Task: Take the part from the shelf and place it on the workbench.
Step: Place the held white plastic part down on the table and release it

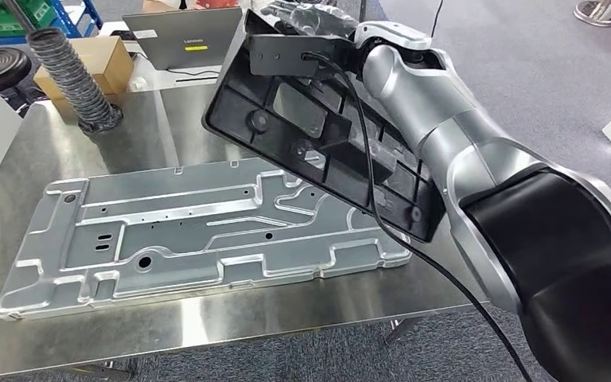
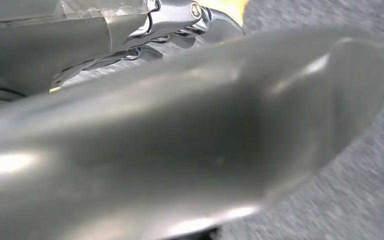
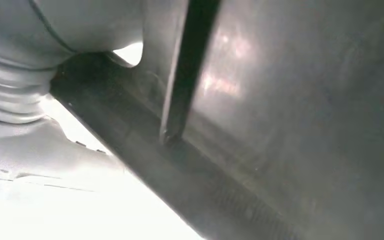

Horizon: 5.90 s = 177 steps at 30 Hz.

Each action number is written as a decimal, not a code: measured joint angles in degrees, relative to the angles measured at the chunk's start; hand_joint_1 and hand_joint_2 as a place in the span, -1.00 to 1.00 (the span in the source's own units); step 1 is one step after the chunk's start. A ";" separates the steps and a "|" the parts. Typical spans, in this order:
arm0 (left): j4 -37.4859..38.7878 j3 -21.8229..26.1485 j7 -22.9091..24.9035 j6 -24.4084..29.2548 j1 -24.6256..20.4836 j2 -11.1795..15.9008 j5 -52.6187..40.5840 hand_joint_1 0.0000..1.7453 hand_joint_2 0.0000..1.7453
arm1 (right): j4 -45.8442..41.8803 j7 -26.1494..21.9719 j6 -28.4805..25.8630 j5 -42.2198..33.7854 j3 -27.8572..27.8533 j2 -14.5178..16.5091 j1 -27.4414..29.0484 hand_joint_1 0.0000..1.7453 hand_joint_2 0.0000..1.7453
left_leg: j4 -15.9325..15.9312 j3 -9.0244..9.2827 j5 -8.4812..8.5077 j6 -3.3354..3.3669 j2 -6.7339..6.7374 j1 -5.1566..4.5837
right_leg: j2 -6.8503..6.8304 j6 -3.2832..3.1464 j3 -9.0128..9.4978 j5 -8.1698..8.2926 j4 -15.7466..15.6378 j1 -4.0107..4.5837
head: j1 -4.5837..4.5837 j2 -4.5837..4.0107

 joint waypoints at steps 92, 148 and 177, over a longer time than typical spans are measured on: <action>0.02 8.20 4.05 4.66 1.46 1.01 -1.35 -1.00 -1.00 | -23.93 -12.79 -22.52 -53.08 -34.23 -1.86 11.87 -1.00 -1.00 | -0.12 0.71 -0.23 0.19 -0.05 0.11 | -1.04 0.11 0.02 0.05 -0.10 0.21 | 0.18 -0.01; 0.02 9.31 3.93 2.66 0.57 0.97 -5.25 -1.00 -1.00 | 3.75 12.15 33.88 -9.19 -6.85 -4.40 -0.52 -1.00 -1.00 | -14.56 6.93 5.66 0.22 0.11 0.16 | -0.08 0.40 -0.61 -0.08 0.66 -0.20 | 0.32 0.00; 0.02 12.63 1.53 0.89 1.17 0.02 -0.92 -1.00 -1.00 | -23.85 -15.79 -13.82 -34.93 -19.52 -11.21 8.88 -1.00 -1.00 | -16.71 8.10 7.11 0.89 -0.22 0.10 | -0.19 1.09 0.10 -0.42 0.43 0.13 | 0.48 0.00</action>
